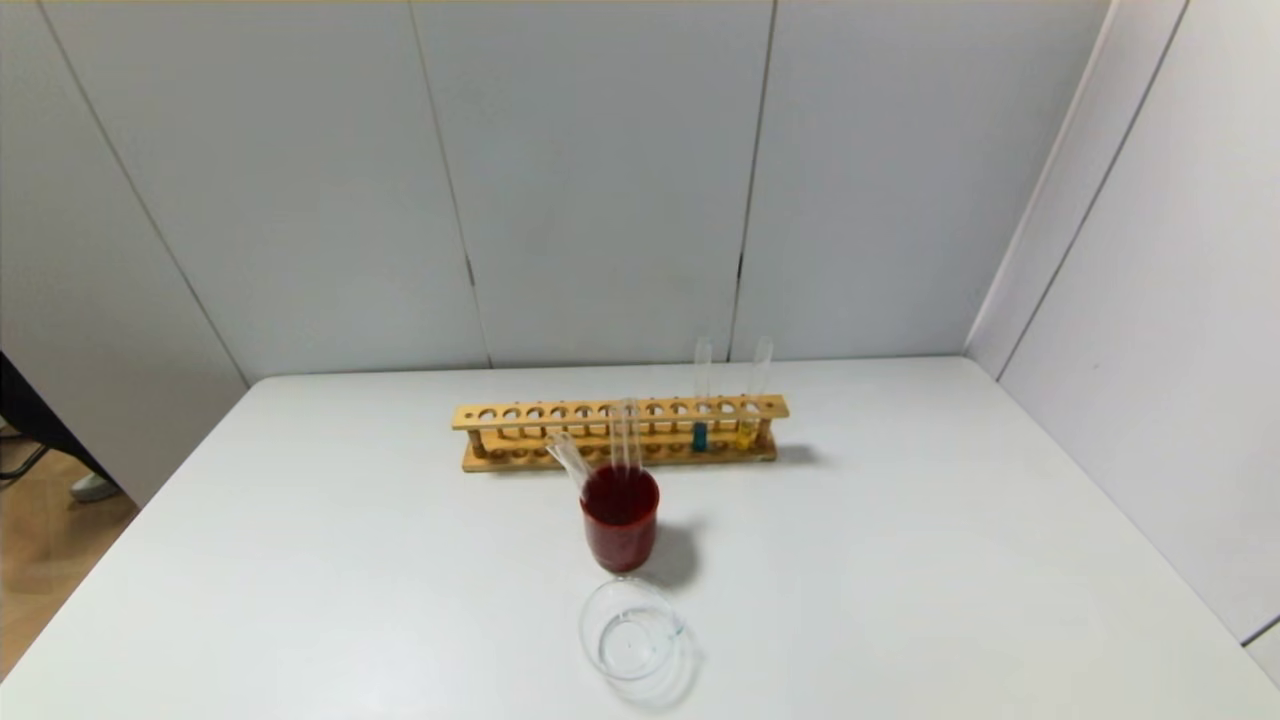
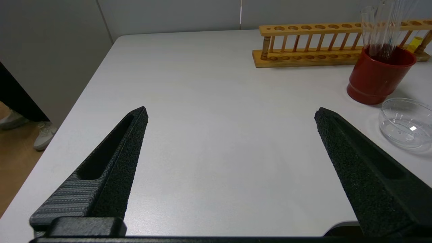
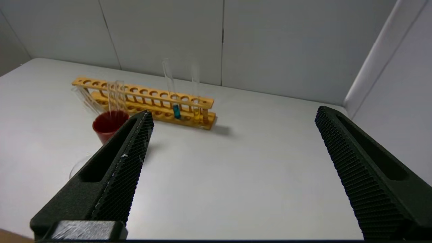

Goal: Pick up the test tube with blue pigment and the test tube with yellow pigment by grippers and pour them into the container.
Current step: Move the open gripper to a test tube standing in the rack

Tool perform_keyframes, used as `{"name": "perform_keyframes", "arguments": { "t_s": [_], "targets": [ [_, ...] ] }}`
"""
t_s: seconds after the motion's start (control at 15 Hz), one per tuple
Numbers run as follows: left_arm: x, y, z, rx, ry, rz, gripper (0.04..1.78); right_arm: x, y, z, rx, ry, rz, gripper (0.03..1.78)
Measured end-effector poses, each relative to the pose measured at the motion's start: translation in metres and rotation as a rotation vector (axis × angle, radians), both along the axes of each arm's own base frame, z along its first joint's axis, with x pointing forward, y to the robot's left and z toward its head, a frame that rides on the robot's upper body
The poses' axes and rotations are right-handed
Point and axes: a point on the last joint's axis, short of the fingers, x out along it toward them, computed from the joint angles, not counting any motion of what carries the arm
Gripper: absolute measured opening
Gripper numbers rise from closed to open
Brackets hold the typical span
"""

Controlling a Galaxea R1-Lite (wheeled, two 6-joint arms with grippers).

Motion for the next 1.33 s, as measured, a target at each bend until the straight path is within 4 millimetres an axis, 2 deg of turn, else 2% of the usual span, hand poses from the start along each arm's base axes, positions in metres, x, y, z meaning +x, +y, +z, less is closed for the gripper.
{"name": "perform_keyframes", "arguments": {
  "t_s": [0.2,0.47,0.8,1.13,1.33],
  "targets": [
    [0.000,0.000,0.000,0.000,0.000,0.000,1.75,0.055,0.009,0.003,0.013,0.040,0.045,1.74],
    [0.000,0.000,0.000,0.000,0.000,0.000,1.75,0.126,0.020,-0.016,0.038,0.098,0.126,1.74],
    [0.000,0.000,0.000,0.000,0.000,0.000,1.75,0.196,0.034,-0.068,0.039,0.177,0.187,1.74],
    [0.000,0.000,0.000,0.000,0.000,0.000,1.75,0.249,0.050,-0.127,0.022,0.179,0.224,1.74],
    [0.000,0.000,0.000,0.000,0.000,0.000,1.75,0.278,0.061,-0.150,-0.020,0.119,0.242,1.74]
  ]
}}
